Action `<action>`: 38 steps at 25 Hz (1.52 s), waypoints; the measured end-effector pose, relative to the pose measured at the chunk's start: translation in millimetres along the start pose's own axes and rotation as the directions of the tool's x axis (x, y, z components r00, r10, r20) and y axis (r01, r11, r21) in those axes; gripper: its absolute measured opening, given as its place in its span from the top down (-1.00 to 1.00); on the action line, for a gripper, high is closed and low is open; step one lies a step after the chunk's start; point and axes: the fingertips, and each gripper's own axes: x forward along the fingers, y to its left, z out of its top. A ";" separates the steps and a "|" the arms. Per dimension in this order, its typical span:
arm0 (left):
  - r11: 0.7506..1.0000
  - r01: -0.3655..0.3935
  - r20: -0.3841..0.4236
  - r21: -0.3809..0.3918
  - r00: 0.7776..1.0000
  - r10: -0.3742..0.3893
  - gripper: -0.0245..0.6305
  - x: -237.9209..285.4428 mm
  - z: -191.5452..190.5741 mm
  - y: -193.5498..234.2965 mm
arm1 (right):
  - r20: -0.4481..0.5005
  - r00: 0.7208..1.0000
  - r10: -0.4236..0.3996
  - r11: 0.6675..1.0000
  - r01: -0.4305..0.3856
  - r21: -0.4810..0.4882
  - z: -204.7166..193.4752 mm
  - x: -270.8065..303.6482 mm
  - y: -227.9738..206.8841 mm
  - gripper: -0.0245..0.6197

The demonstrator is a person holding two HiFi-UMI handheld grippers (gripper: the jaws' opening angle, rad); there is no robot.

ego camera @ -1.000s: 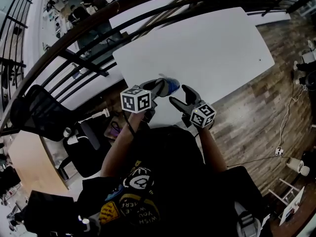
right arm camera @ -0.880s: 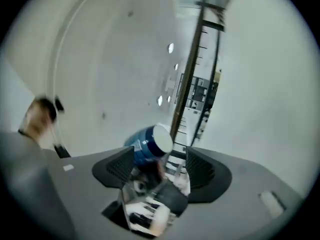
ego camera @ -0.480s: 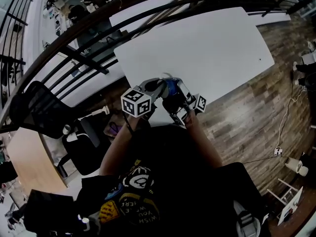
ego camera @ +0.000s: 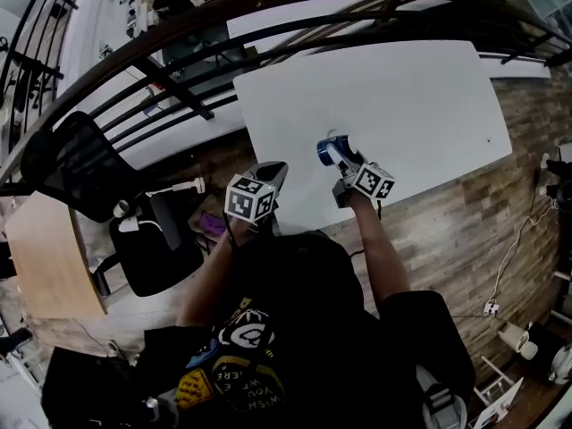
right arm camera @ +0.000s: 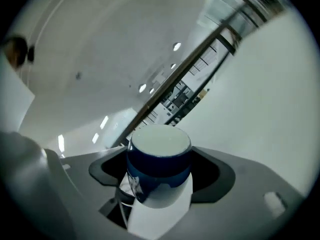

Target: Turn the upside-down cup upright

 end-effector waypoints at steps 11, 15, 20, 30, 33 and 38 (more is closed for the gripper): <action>0.994 -0.103 -0.015 -0.031 0.995 0.103 0.91 -44.9 -28.9 13.2 | -0.035 0.930 -0.366 0.625 0.217 -0.750 -28.2 69.2 -81.6 -0.24; 0.990 -0.137 0.015 -0.032 0.990 0.137 0.91 -53.4 -26.0 18.3 | -0.070 0.937 -0.342 0.661 0.187 -0.726 -26.4 67.2 -78.3 -0.24; 0.993 -0.111 0.030 -0.037 0.993 0.113 0.91 -53.3 -24.7 11.3 | -0.081 0.942 -0.326 0.733 0.198 -0.651 -53.3 -1.1 -60.3 -0.09; 0.983 0.037 0.051 0.177 0.998 -0.047 0.91 -69.3 -26.9 -60.0 | 0.041 0.916 -0.400 0.786 0.365 -0.499 -124.8 -172.5 36.1 0.93; 0.970 0.047 0.087 0.238 0.994 -0.070 0.91 -96.9 -29.6 -87.2 | 0.076 0.924 -0.376 0.806 0.366 -0.465 -121.0 -194.9 73.0 0.93; 0.969 0.063 0.154 0.238 0.983 -0.102 0.91 -164.9 -49.0 -126.7 | 0.168 0.943 -0.289 0.895 0.328 -0.303 -120.9 -223.5 156.5 0.93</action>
